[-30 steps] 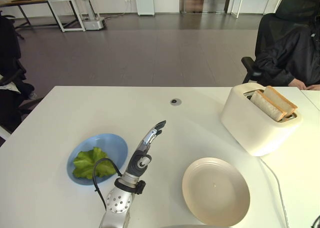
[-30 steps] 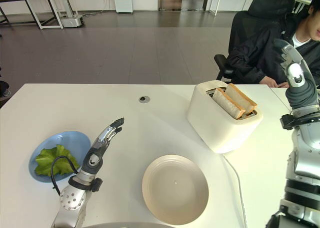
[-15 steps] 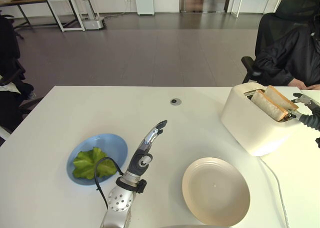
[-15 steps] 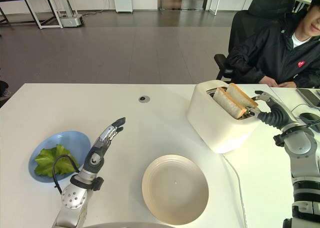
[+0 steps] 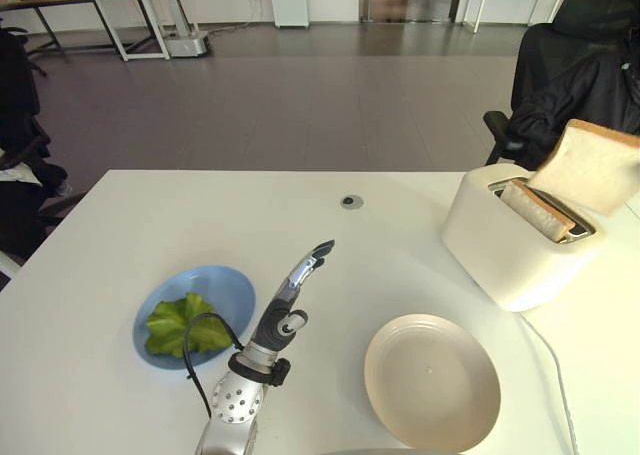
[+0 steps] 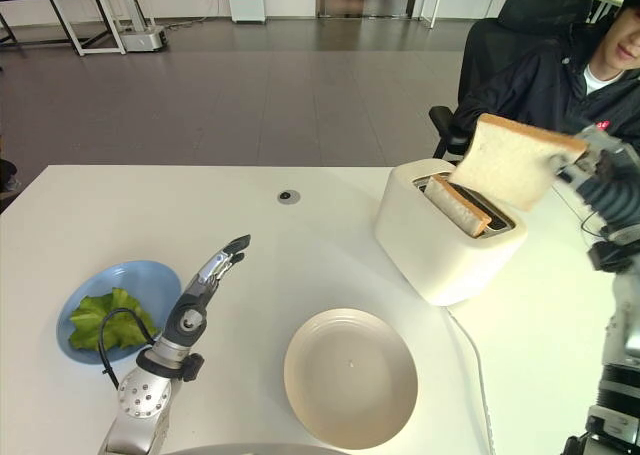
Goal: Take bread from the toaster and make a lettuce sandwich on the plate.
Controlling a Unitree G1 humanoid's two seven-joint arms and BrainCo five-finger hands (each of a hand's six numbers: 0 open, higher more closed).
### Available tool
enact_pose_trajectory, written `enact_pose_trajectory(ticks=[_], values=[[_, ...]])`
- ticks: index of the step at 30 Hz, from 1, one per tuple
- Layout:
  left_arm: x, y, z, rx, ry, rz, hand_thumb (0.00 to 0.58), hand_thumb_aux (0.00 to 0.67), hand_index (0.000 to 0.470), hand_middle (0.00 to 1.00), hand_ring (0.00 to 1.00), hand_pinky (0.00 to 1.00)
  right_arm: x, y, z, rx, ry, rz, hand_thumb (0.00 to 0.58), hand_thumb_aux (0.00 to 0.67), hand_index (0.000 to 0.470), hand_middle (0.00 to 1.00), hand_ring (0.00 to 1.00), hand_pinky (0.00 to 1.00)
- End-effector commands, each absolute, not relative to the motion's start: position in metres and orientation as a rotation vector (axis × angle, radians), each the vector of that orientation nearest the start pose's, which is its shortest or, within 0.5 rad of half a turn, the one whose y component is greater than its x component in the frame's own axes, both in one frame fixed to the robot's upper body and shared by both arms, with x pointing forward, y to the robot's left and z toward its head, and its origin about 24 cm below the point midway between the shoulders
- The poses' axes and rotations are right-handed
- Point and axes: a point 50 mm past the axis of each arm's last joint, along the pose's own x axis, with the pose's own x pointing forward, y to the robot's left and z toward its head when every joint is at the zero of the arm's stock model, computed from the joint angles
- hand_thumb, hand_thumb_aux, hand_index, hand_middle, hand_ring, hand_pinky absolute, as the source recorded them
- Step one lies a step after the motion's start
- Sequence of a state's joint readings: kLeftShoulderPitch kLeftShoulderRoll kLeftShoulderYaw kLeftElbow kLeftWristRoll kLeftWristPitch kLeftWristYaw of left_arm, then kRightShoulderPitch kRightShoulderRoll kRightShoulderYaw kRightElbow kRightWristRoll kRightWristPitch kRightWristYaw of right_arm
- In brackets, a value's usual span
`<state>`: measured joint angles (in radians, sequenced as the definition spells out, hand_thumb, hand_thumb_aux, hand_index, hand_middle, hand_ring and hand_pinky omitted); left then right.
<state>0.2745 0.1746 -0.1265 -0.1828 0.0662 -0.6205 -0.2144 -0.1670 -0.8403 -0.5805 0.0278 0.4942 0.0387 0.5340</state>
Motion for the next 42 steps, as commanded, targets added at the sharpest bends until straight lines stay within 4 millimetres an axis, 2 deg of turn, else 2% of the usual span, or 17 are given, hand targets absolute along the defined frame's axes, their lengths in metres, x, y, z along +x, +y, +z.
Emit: enact_pose_trajectory(ticks=[1, 3, 7, 12, 17, 24, 25, 26, 30, 32, 33, 34, 36, 37, 38, 39, 42], values=[[0.173, 0.151, 0.091, 0.313, -0.506, -0.364, 0.000, 0.000, 0.000, 0.00, 0.00, 0.00, 0.205, -0.321, 0.257, -0.304, -0.385, 0.500, 0.580, 0.670, 0.470, 0.00, 0.00, 0.00], [0.170, 0.153, 0.091, 0.417, -0.480, -0.380, 0.000, 0.000, 0.000, 0.00, 0.00, 0.00, 0.193, -0.301, 0.245, -0.287, -0.328, 0.753, 0.580, 0.670, 0.470, 0.00, 0.00, 0.00], [0.163, 0.163, 0.082, 0.562, -0.419, -0.369, 0.000, 0.000, 0.000, 0.00, 0.00, 0.00, 0.185, -0.270, 0.217, -0.294, -0.253, 1.008, 0.580, 0.670, 0.470, 0.00, 0.00, 0.00], [0.144, 0.210, 0.080, 0.734, -0.356, -0.219, 0.000, 0.000, 0.000, 0.00, 0.00, 0.00, 0.175, -0.233, 0.170, -0.296, -0.082, 1.280, 0.580, 0.670, 0.470, 0.00, 0.00, 0.00], [0.133, 0.255, 0.086, 0.877, -0.325, -0.023, 0.000, 0.000, 0.000, 0.00, 0.00, 0.00, 0.192, -0.208, 0.129, -0.440, 0.066, 1.297, 0.580, 0.670, 0.470, 0.00, 0.00, 0.00], [0.126, 0.280, 0.094, 1.066, -0.285, 0.041, 0.000, 0.000, 0.000, 0.00, 0.00, 0.00, 0.215, -0.200, 0.099, -0.634, 0.136, 1.184, 0.580, 0.670, 0.470, 0.00, 0.00, 0.00], [0.126, 0.284, 0.094, 1.103, -0.266, 0.049, 0.000, 0.000, 0.000, 0.00, 0.00, 0.00, 0.215, -0.198, 0.099, -0.650, 0.123, 1.188, 0.516, 0.447, 0.313, 0.00, 0.00, 0.00], [0.126, 0.289, 0.093, 1.148, -0.238, 0.060, 0.000, 0.000, 0.000, 0.00, 0.00, 0.00, 0.216, -0.194, 0.099, -0.653, 0.104, 1.185, 0.000, 0.000, 0.000, 0.00, 0.00, 0.00], [0.127, 0.302, 0.084, 1.350, -0.123, 0.040, 0.000, 0.000, 0.000, 0.00, 0.00, 0.00, 0.223, -0.185, 0.108, -0.650, 0.006, 1.132, 0.000, 0.000, 0.000, 0.00, 0.00, 0.00], [0.127, 0.310, 0.069, 1.417, -0.016, 0.001, 0.000, 0.000, 0.000, 0.00, 0.00, 0.00, 0.223, -0.180, 0.112, -0.626, -0.046, 1.116, 0.000, 0.000, 0.000, 0.00, 0.00, 0.00], [0.127, 0.314, 0.061, 1.440, 0.043, -0.021, 0.058, 0.034, 0.024, 0.00, 0.00, 0.00, 0.223, -0.177, 0.114, -0.610, -0.070, 1.113, 0.000, 0.000, 0.000, 0.00, 0.00, 0.00], [0.126, 0.317, 0.055, 1.456, 0.084, -0.037, 0.198, 0.126, 0.088, 0.00, 0.00, 0.00, 0.222, -0.176, 0.115, -0.595, -0.082, 1.113, 0.000, 0.000, 0.000, 0.00, 0.00, 0.00], [0.125, 0.323, 0.048, 1.477, 0.144, -0.055, 0.390, 0.286, 0.201, 0.00, 0.00, 0.00, 0.220, -0.175, 0.116, -0.589, -0.096, 1.107, 0.000, 0.000, 0.000, 0.00, 0.00, 0.00], [0.125, 0.325, 0.046, 1.484, 0.168, -0.062, 0.403, 0.300, 0.210, 0.00, 0.00, 0.00, 0.220, -0.175, 0.116, -0.586, -0.097, 1.103, 0.000, 0.000, 0.000, 0.00, 0.00, 0.00], [0.125, 0.328, 0.044, 1.489, 0.191, -0.068, 0.275, 0.184, 0.129, 0.00, 0.00, 0.00, 0.220, -0.175, 0.116, -0.583, -0.102, 1.100, 0.000, 0.000, 0.000, 0.00, 0.00, 0.00], [0.125, 0.330, 0.042, 1.490, 0.206, -0.067, 0.092, 0.055, 0.039, 0.17, 0.17, 0.17, 0.219, -0.174, 0.116, -0.579, -0.105, 1.099, 0.000, 0.000, 0.000, 0.00, 0.00, 0.00], [0.125, 0.333, 0.038, 1.490, 0.221, -0.060, 0.183, 0.116, 0.081, 0.13, 0.13, 0.13, 0.218, -0.173, 0.116, -0.571, -0.111, 1.100, 0.000, 0.000, 0.000, 0.00, 0.00, 0.00]])
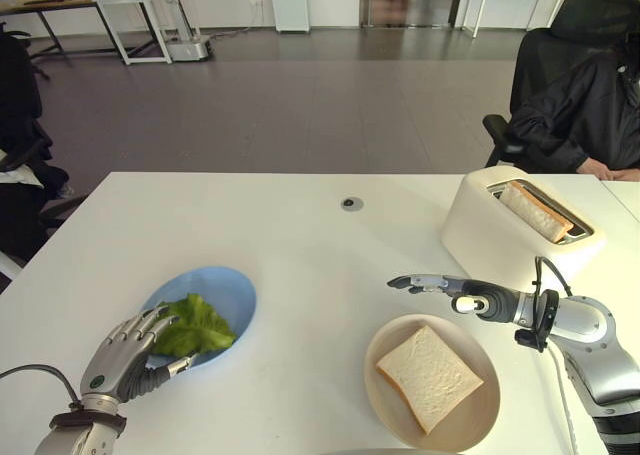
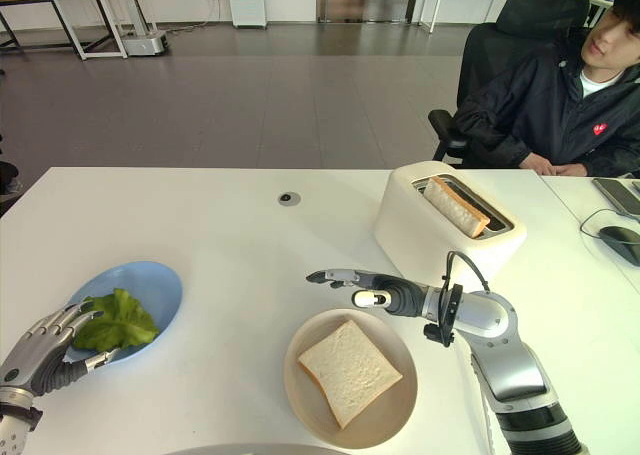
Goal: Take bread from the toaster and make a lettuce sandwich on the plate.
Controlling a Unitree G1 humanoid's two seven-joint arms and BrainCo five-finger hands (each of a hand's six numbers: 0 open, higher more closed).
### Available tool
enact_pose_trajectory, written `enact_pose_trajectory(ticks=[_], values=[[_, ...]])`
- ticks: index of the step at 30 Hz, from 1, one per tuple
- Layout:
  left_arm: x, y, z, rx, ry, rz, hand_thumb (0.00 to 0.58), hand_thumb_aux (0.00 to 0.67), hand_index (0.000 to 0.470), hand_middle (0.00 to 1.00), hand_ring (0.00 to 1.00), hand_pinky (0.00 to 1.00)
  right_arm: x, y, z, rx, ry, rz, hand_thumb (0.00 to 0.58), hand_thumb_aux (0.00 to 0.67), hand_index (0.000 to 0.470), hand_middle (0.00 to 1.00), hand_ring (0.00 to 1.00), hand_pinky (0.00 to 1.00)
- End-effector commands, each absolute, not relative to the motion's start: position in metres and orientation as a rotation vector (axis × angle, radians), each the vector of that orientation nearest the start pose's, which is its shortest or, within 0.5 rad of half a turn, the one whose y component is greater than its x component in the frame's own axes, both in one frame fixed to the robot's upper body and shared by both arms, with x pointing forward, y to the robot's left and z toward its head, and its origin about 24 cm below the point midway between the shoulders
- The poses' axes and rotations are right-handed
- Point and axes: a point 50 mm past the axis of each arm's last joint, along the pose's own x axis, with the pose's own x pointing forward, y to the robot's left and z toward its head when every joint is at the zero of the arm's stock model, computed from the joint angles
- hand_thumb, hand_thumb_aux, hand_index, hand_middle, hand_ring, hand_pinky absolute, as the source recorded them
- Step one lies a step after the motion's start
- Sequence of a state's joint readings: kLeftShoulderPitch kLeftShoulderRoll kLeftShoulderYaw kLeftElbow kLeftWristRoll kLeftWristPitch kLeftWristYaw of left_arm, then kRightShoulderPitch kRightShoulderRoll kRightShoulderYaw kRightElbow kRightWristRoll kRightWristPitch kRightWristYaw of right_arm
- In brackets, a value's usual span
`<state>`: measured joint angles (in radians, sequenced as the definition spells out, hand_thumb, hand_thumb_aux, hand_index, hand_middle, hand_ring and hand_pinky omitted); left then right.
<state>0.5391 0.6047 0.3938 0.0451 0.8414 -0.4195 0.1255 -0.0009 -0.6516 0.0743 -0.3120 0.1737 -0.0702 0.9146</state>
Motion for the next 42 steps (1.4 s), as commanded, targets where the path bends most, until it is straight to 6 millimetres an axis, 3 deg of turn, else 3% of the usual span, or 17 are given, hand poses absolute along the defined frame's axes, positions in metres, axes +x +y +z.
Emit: enact_pose_trajectory(ticks=[1, 2, 6, 7, 8, 9, 11, 13, 23, 26, 31, 42], values=[[0.126, 0.333, 0.038, 1.487, 0.222, -0.060, 0.258, 0.171, 0.120, 0.13, 0.13, 0.13, 0.217, -0.173, 0.116, -0.570, -0.112, 1.100, 0.000, 0.000, 0.000, 0.00, 0.00, 0.00], [0.126, 0.333, 0.037, 1.484, 0.222, -0.063, 0.322, 0.223, 0.157, 0.13, 0.13, 0.13, 0.217, -0.173, 0.116, -0.568, -0.114, 1.100, 0.000, 0.000, 0.000, 0.00, 0.00, 0.00], [0.127, 0.332, 0.036, 1.479, 0.222, -0.073, 0.385, 0.281, 0.197, 0.11, 0.11, 0.11, 0.216, -0.172, 0.118, -0.565, -0.122, 1.102, 0.000, 0.000, 0.000, 0.00, 0.00, 0.00], [0.128, 0.331, 0.036, 1.480, 0.221, -0.075, 0.493, 0.410, 0.288, 0.11, 0.11, 0.11, 0.215, -0.172, 0.118, -0.565, -0.124, 1.104, 0.000, 0.000, 0.000, 0.00, 0.00, 0.00], [0.129, 0.331, 0.037, 1.482, 0.216, -0.077, 0.550, 0.518, 0.363, 0.11, 0.11, 0.11, 0.215, -0.172, 0.118, -0.565, -0.126, 1.104, 0.000, 0.000, 0.000, 0.00, 0.00, 0.00], [0.129, 0.330, 0.038, 1.483, 0.211, -0.078, 0.573, 0.596, 0.418, 0.11, 0.11, 0.11, 0.214, -0.172, 0.119, -0.564, -0.127, 1.104, 0.000, 0.000, 0.000, 0.00, 0.00, 0.00], [0.131, 0.328, 0.040, 1.489, 0.189, -0.074, 0.580, 0.670, 0.470, 0.09, 0.09, 0.09, 0.214, -0.172, 0.119, -0.564, -0.127, 1.103, 0.000, 0.000, 0.000, 0.00, 0.00, 0.00], [0.133, 0.325, 0.045, 1.492, 0.158, -0.060, 0.580, 0.670, 0.470, 0.00, 0.00, 0.00, 0.214, -0.172, 0.118, -0.564, -0.126, 1.102, 0.000, 0.000, 0.000, 0.00, 0.00, 0.00], [0.136, 0.309, 0.087, 1.422, -0.036, 0.021, 0.580, 0.670, 0.470, 0.00, 0.00, 0.00, 0.216, -0.172, 0.116, -0.548, -0.124, 1.070, 0.000, 0.000, 0.000, 0.00, 0.00, 0.00], [0.139, 0.285, 0.105, 1.347, -0.157, 0.001, 0.580, 0.670, 0.470, 0.00, 0.00, 0.00, 0.218, -0.174, 0.116, -0.540, -0.129, 1.050, 0.000, 0.000, 0.000, 0.00, 0.00, 0.00], [0.151, 0.217, 0.116, 1.179, -0.338, -0.178, 0.580, 0.670, 0.470, 0.00, 0.00, 0.00, 0.221, -0.177, 0.117, -0.521, -0.141, 1.010, 0.000, 0.000, 0.000, 0.00, 0.00, 0.00], [0.179, 0.047, 0.096, 0.916, -0.618, -0.649, 0.580, 0.670, 0.470, 0.00, 0.00, 0.00, 0.238, -0.191, 0.120, -0.483, -0.161, 0.876, 0.000, 0.000, 0.000, 0.00, 0.00, 0.00]])
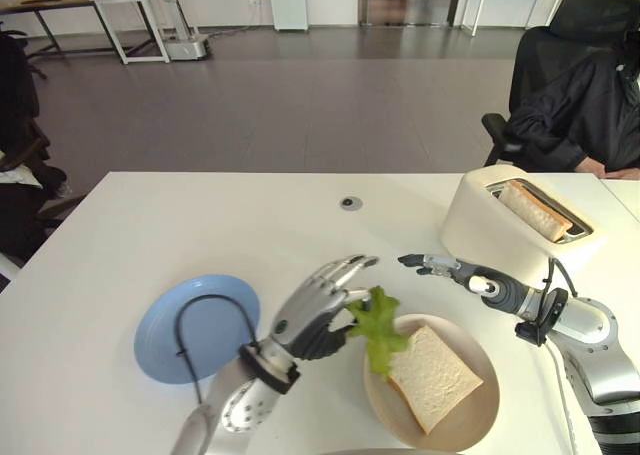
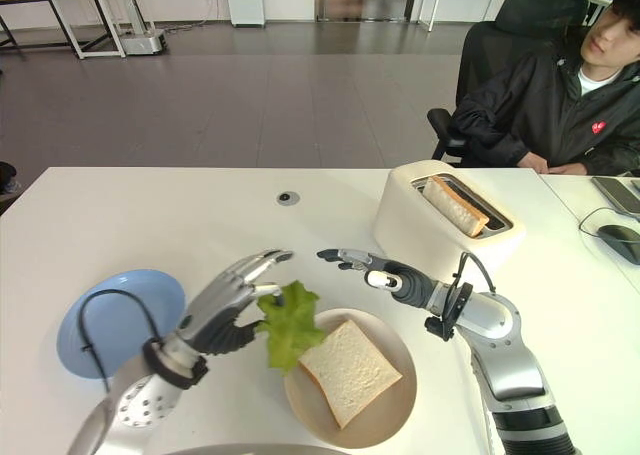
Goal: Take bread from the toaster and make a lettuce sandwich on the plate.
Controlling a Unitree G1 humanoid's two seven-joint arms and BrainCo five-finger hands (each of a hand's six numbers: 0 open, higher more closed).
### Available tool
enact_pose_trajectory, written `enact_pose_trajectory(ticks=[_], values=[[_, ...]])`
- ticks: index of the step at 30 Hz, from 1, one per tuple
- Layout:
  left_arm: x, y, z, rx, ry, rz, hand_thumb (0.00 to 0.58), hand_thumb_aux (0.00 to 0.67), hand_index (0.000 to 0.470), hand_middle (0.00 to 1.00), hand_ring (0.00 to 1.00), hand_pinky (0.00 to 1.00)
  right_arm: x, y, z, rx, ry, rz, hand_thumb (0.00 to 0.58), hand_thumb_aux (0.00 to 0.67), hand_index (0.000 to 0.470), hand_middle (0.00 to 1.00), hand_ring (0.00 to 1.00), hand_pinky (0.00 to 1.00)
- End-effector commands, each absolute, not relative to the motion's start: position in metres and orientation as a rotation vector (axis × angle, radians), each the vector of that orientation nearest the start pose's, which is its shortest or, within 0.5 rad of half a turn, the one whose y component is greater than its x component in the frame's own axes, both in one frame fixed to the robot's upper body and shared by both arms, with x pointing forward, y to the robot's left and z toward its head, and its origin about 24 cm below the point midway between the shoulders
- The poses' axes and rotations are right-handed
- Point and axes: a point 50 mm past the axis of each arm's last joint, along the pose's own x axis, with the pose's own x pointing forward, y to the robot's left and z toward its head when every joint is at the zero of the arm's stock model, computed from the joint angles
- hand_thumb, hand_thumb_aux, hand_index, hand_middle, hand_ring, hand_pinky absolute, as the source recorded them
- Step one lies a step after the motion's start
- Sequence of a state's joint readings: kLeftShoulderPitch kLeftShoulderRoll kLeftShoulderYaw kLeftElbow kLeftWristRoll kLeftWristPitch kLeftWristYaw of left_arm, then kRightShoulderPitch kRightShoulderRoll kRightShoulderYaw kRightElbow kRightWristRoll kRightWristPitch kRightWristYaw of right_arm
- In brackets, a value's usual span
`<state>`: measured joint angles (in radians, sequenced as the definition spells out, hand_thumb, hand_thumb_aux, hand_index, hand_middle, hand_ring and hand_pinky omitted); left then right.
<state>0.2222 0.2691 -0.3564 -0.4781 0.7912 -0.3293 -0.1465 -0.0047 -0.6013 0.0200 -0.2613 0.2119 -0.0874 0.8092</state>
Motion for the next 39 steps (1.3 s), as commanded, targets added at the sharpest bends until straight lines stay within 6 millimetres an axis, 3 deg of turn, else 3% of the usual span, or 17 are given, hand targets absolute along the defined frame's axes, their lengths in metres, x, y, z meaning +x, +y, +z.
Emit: enact_pose_trajectory(ticks=[1, 4, 6, 14, 20, 21, 22, 23, 24, 26, 28, 29, 30, 33, 35, 39], values=[[0.180, 0.035, 0.096, 0.917, -0.641, -0.675, 0.580, 0.670, 0.470, 0.00, 0.00, 0.00, 0.241, -0.192, 0.119, -0.479, -0.158, 0.858, 0.000, 0.000, 0.000, 0.00, 0.00, 0.00], [0.183, -0.004, 0.099, 0.941, -0.740, -0.761, 0.580, 0.670, 0.470, 0.00, 0.00, 0.00, 0.249, -0.196, 0.118, -0.471, -0.161, 0.802, 0.000, 0.000, 0.000, 0.00, 0.00, 0.00], [0.183, -0.015, 0.097, 0.976, -0.770, -0.787, 0.580, 0.670, 0.470, 0.00, 0.00, 0.00, 0.252, -0.196, 0.118, -0.468, -0.166, 0.793, 0.000, 0.000, 0.000, 0.00, 0.00, 0.00], [0.190, 0.033, 0.046, 1.307, -0.662, -0.767, 0.580, 0.670, 0.470, 0.00, 0.00, 0.00, 0.251, -0.193, 0.118, -0.465, -0.169, 0.830, 0.000, 0.000, 0.000, 0.00, 0.00, 0.00], [0.183, 0.038, 0.042, 1.308, -0.668, -0.782, 0.580, 0.670, 0.470, 0.00, 0.00, 0.00, 0.248, -0.191, 0.118, -0.465, -0.167, 0.849, 0.000, 0.000, 0.000, 0.00, 0.00, 0.00], [0.182, 0.038, 0.041, 1.307, -0.666, -0.782, 0.478, 0.389, 0.273, 0.00, 0.00, 0.00, 0.247, -0.190, 0.118, -0.464, -0.167, 0.854, 0.000, 0.000, 0.000, 0.00, 0.00, 0.00], [0.182, 0.038, 0.041, 1.308, -0.664, -0.783, 0.366, 0.263, 0.184, 0.00, 0.00, 0.00, 0.247, -0.190, 0.118, -0.464, -0.168, 0.858, 0.000, 0.000, 0.000, 0.00, 0.00, 0.00], [0.181, 0.039, 0.041, 1.309, -0.664, -0.784, 0.100, 0.060, 0.042, 0.00, 0.00, 0.00, 0.247, -0.189, 0.118, -0.463, -0.168, 0.862, 0.000, 0.000, 0.000, 0.00, 0.00, 0.00], [0.181, 0.040, 0.042, 1.313, -0.664, -0.779, 0.000, 0.000, 0.000, 0.00, 0.00, 0.00, 0.247, -0.188, 0.118, -0.463, -0.168, 0.864, 0.000, 0.000, 0.000, 0.00, 0.00, 0.00], [0.181, 0.046, 0.045, 1.326, -0.670, -0.765, 0.000, 0.000, 0.000, 0.00, 0.00, 0.00, 0.246, -0.187, 0.117, -0.461, -0.167, 0.867, 0.000, 0.000, 0.000, 0.00, 0.00, 0.00], [0.181, 0.051, 0.050, 1.337, -0.679, -0.746, 0.075, 0.045, 0.031, 0.00, 0.00, 0.00, 0.246, -0.186, 0.117, -0.460, -0.168, 0.868, 0.000, 0.000, 0.000, 0.00, 0.00, 0.00], [0.181, 0.053, 0.053, 1.342, -0.683, -0.739, 0.079, 0.047, 0.033, 0.00, 0.00, 0.00, 0.246, -0.186, 0.117, -0.459, -0.168, 0.868, 0.000, 0.000, 0.000, 0.00, 0.00, 0.00], [0.181, 0.055, 0.055, 1.345, -0.686, -0.734, 0.132, 0.081, 0.057, 0.00, 0.00, 0.00, 0.246, -0.185, 0.116, -0.458, -0.169, 0.868, 0.000, 0.000, 0.000, 0.00, 0.00, 0.00], [0.179, 0.059, 0.058, 1.360, -0.694, -0.728, 0.179, 0.113, 0.079, 0.00, 0.00, 0.00, 0.246, -0.184, 0.116, -0.460, -0.172, 0.870, 0.000, 0.000, 0.000, 0.00, 0.00, 0.00], [0.177, 0.062, 0.059, 1.369, -0.692, -0.732, 0.194, 0.123, 0.087, 0.00, 0.00, 0.00, 0.246, -0.184, 0.116, -0.466, -0.175, 0.867, 0.000, 0.000, 0.000, 0.00, 0.00, 0.00], [0.168, 0.067, 0.065, 1.332, -0.692, -0.716, 0.144, 0.089, 0.063, 0.00, 0.00, 0.00, 0.249, -0.192, 0.138, -0.627, -0.325, 0.708, 0.000, 0.000, 0.000, 0.00, 0.00, 0.00]])
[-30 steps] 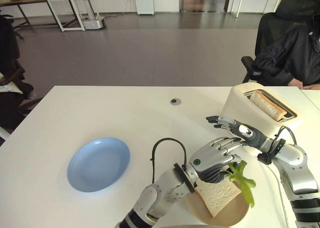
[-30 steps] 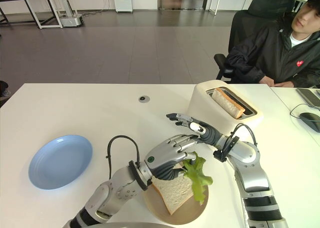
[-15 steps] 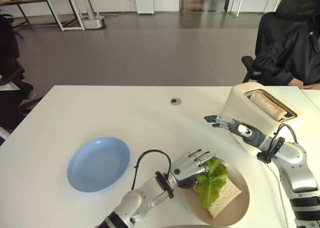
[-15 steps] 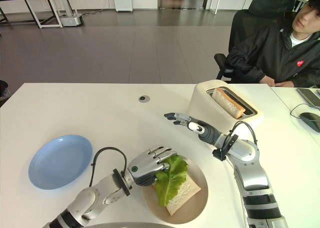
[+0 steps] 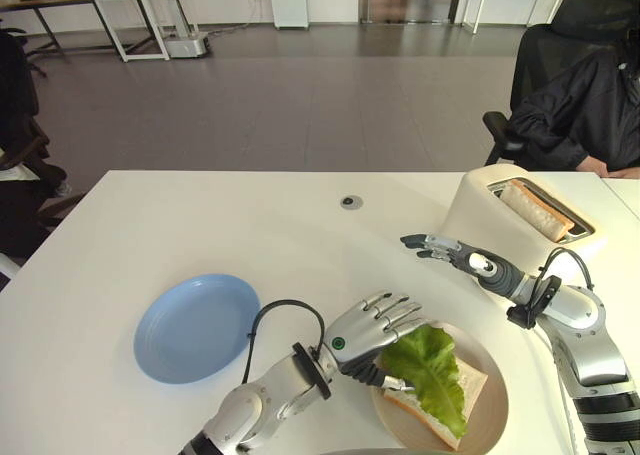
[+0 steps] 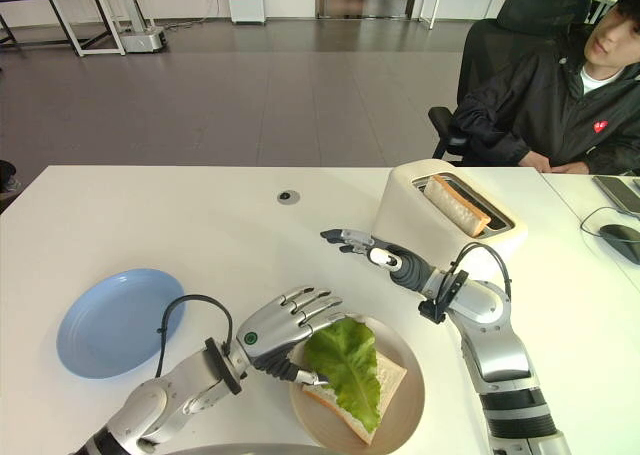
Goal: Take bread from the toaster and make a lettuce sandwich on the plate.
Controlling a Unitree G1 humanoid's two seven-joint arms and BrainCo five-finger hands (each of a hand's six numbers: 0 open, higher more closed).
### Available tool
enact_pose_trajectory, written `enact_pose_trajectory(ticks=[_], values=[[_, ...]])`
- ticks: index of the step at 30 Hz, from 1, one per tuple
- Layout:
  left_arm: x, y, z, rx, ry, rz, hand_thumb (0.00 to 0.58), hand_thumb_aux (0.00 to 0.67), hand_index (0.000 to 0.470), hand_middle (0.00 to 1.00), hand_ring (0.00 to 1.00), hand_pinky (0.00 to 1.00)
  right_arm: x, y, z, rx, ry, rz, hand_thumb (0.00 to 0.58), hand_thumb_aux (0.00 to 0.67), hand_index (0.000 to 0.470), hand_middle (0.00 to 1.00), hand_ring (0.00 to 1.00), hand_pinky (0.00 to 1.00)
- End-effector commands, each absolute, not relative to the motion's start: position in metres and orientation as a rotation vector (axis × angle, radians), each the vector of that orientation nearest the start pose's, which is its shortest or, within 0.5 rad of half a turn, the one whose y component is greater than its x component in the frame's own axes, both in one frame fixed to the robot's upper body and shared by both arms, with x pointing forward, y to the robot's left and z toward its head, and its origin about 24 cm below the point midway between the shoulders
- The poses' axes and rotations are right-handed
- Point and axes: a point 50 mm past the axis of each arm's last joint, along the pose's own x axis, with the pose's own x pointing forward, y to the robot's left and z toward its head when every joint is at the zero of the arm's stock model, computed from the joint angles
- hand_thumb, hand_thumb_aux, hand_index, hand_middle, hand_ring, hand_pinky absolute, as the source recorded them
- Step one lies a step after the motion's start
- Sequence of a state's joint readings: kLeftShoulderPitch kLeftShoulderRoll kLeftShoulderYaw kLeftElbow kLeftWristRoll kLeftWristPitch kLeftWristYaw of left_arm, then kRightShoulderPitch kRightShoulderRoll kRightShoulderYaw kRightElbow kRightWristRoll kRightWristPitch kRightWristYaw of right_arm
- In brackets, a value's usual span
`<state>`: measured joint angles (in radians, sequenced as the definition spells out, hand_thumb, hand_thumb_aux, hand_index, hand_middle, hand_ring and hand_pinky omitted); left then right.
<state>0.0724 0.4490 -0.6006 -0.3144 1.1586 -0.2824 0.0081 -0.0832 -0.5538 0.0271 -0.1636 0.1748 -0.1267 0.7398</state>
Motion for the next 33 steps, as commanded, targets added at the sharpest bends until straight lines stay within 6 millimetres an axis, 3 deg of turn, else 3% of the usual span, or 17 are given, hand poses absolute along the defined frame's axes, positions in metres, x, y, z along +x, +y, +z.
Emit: enact_pose_trajectory(ticks=[1, 4, 6, 10, 14, 15, 16, 17, 21, 27, 31, 33], values=[[0.167, 0.069, 0.068, 1.306, -0.686, -0.699, 0.132, 0.081, 0.057, 0.00, 0.00, 0.00, 0.251, -0.198, 0.150, -0.678, -0.384, 0.617, 0.000, 0.000, 0.000, 0.00, 0.00, 0.00], [0.164, 0.078, 0.078, 1.174, -0.649, -0.619, 0.014, 0.008, 0.006, 0.00, 0.00, 0.00, 0.256, -0.233, 0.186, -0.892, -0.509, 0.296, 0.000, 0.000, 0.000, 0.00, 0.00, 0.00], [0.165, 0.088, 0.086, 1.058, -0.612, -0.547, 0.000, 0.000, 0.000, 0.00, 0.00, 0.00, 0.257, -0.258, 0.196, -1.044, -0.490, 0.156, 0.000, 0.000, 0.000, 0.00, 0.00, 0.00], [0.169, 0.109, 0.099, 0.839, -0.562, -0.416, 0.000, 0.000, 0.000, 0.00, 0.00, 0.00, 0.267, -0.304, 0.172, -1.359, -0.266, 0.009, 0.000, 0.000, 0.000, 0.00, 0.00, 0.00], [0.170, 0.120, 0.105, 0.724, -0.546, -0.367, 0.000, 0.000, 0.000, 0.00, 0.00, 0.00, 0.269, -0.324, 0.142, -1.351, -0.110, 0.016, 0.000, 0.000, 0.000, 0.00, 0.00, 0.00], [0.170, 0.122, 0.105, 0.717, -0.543, -0.360, 0.000, 0.000, 0.000, 0.00, 0.00, 0.00, 0.270, -0.323, 0.138, -1.334, -0.102, 0.034, 0.441, 0.342, 0.240, 0.00, 0.00, 0.00], [0.170, 0.124, 0.105, 0.715, -0.541, -0.355, 0.000, 0.000, 0.000, 0.00, 0.00, 0.00, 0.271, -0.321, 0.136, -1.319, -0.104, 0.052, 0.557, 0.536, 0.376, 0.00, 0.00, 0.00], [0.170, 0.124, 0.105, 0.713, -0.539, -0.352, 0.000, 0.000, 0.000, 0.00, 0.00, 0.00, 0.272, -0.318, 0.135, -1.307, -0.111, 0.068, 0.580, 0.670, 0.470, 0.00, 0.00, 0.00], [0.170, 0.124, 0.103, 0.718, -0.531, -0.350, 0.000, 0.000, 0.000, 0.00, 0.00, 0.00, 0.273, -0.308, 0.137, -1.217, -0.160, 0.110, 0.580, 0.670, 0.470, 0.00, 0.00, 0.00], [0.170, 0.124, 0.099, 0.738, -0.517, -0.346, 0.000, 0.000, 0.000, 0.00, 0.00, 0.00, 0.275, -0.310, 0.151, -0.907, -0.194, 0.049, 0.580, 0.670, 0.470, 0.00, 0.00, 0.00], [0.168, 0.127, 0.100, 0.768, -0.516, -0.332, 0.000, 0.000, 0.000, 0.00, 0.00, 0.00, 0.272, -0.332, 0.192, -0.644, -0.285, -0.044, 0.580, 0.670, 0.470, 0.00, 0.00, 0.00], [0.167, 0.129, 0.102, 0.801, -0.529, -0.329, 0.000, 0.000, 0.000, 0.00, 0.00, 0.00, 0.266, -0.335, 0.214, -0.549, -0.333, 0.002, 0.580, 0.670, 0.470, 0.00, 0.00, 0.00]])
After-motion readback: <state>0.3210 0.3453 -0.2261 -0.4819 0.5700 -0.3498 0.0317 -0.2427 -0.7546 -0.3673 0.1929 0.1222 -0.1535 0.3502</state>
